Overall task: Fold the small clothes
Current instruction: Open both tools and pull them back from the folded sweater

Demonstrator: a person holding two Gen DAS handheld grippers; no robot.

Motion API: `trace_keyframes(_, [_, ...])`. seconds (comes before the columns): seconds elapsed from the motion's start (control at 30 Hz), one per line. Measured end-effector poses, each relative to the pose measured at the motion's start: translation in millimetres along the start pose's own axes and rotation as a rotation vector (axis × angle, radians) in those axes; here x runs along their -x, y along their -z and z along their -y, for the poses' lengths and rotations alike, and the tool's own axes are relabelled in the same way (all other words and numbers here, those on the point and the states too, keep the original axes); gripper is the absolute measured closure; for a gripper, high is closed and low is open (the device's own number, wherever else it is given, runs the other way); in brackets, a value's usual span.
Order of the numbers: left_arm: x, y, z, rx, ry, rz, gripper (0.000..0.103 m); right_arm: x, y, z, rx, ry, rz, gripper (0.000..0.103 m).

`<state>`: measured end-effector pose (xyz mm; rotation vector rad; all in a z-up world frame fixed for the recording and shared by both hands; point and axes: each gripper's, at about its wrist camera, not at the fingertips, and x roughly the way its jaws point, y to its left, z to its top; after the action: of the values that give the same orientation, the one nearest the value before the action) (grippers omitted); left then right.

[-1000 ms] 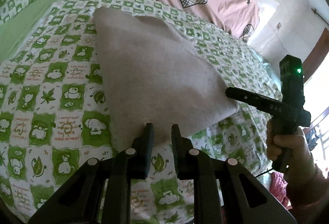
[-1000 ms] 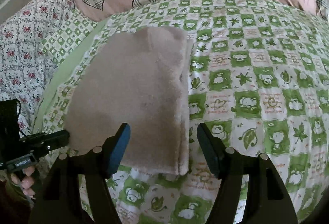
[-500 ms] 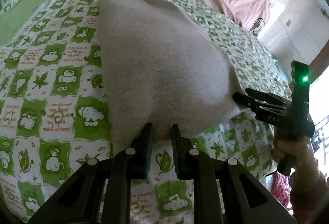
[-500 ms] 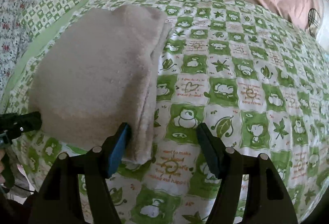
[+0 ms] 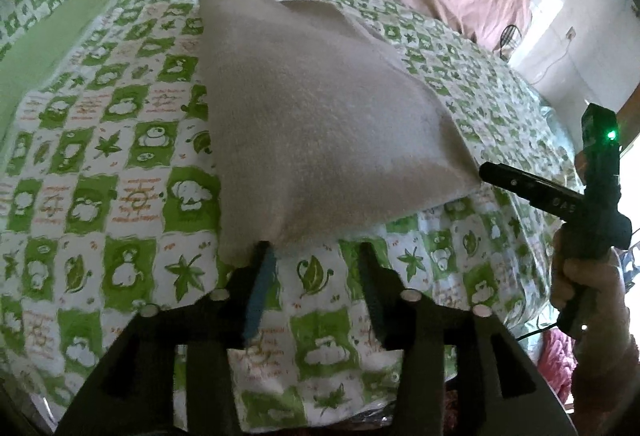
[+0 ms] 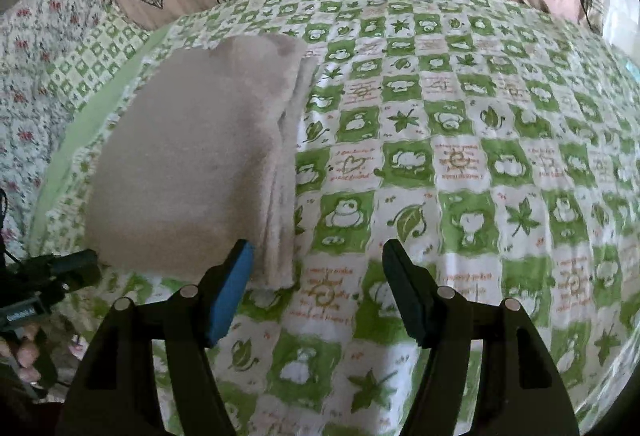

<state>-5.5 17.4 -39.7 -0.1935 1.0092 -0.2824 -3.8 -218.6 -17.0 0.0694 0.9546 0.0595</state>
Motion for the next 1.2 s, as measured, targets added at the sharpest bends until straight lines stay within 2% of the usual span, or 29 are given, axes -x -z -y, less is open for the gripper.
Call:
trace_keyframes(0.03, [3.5, 0.8, 1.1, -0.007, -0.010, 0.007, 0.055, 2.6, 1.3, -0.6, -0.004, -0.013, 0.003, 0.035])
trace_keyframes(0.1, [10.9, 2.9, 4.6, -0.028, -0.061, 0.026, 0.043, 6.4, 4.9, -3.8, -0.006, -0.038, 0.010, 0.035])
trace_keyframes(0.2, [21.9, 4.2, 5.7, -0.049, -0.130, 0.056, 0.034, 10.2, 8.5, -9.5, 0.005, -0.075, 0.014, 0.034])
trace_keyframes(0.33, [28.6, 5.6, -4.3, -0.015, -0.149, 0.056, 0.032, 14.6, 11.1, -19.9, 0.031, -0.112, 0.020, 0.033])
trace_keyframes(0.57, [32.1, 14.8, -19.8, 0.031, -0.215, 0.035, 0.031, 20.4, 22.8, -39.2, 0.097, -0.150, 0.016, 0.024])
trace_keyframes(0.87, [35.2, 27.3, -13.4, -0.020, -0.296, 0.038, 0.027, 22.6, 38.8, -50.0, 0.141, -0.167, -0.011, 0.019])
trace_keyframes(1.1, [35.7, 20.3, -7.7, -0.043, -0.305, 0.055, 0.023, 25.0, 41.3, -50.2, 0.141, -0.165, -0.007, 0.019])
trace_keyframes(1.2, [32.9, 12.9, -4.5, -0.055, -0.336, 0.040, 0.023, 27.5, 36.9, -51.2, 0.141, -0.166, 0.006, 0.018])
